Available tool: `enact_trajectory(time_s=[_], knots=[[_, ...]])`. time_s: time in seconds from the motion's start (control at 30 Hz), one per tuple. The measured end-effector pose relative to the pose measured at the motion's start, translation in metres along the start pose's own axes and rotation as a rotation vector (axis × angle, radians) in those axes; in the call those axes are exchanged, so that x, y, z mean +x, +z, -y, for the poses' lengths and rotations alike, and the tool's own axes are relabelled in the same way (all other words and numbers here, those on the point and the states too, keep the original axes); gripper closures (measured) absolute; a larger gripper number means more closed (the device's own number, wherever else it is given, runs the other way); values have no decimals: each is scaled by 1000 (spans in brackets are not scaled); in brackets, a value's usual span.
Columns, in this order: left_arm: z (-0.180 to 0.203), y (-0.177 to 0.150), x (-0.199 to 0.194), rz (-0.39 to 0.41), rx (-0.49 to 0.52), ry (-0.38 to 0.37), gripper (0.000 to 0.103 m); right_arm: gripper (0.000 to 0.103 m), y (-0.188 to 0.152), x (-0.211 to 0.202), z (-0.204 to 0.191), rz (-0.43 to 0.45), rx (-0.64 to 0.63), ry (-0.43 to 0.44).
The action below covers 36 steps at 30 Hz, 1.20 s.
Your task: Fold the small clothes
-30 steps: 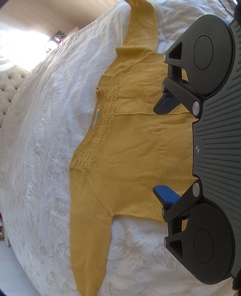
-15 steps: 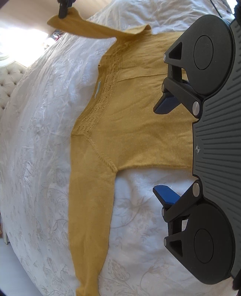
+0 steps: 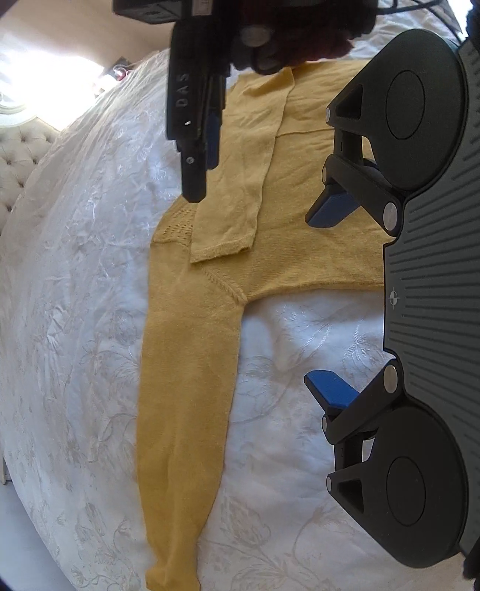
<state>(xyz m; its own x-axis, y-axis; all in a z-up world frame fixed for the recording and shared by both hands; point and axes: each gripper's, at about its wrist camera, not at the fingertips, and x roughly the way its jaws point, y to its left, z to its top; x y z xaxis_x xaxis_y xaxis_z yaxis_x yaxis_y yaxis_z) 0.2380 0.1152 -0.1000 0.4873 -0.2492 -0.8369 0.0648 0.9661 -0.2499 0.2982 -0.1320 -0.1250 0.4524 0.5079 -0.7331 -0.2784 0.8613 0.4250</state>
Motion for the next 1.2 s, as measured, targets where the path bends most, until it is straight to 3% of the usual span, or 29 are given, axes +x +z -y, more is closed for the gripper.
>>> enact_trajectory(time_s=[0.27,0.4,0.67,0.73,1.0,1.2], knots=[[24,40,29,18,47,-75,15,27,-36,-39,59,-4,77,-237],[46,54,58,6,87,-116,15,27,-53,-64,91,2,147,-296],[69,60,112,-65,113,-121,19,27,-71,-81,129,12,261,-314],[69,60,122,-91,109,-108,30,27,-72,-80,134,10,271,-308],[56,67,150,-162,-31,-87,33,27,-76,-76,151,8,279,-291],[56,67,148,-142,-78,-44,33,27,-85,-77,159,-8,277,-294]])
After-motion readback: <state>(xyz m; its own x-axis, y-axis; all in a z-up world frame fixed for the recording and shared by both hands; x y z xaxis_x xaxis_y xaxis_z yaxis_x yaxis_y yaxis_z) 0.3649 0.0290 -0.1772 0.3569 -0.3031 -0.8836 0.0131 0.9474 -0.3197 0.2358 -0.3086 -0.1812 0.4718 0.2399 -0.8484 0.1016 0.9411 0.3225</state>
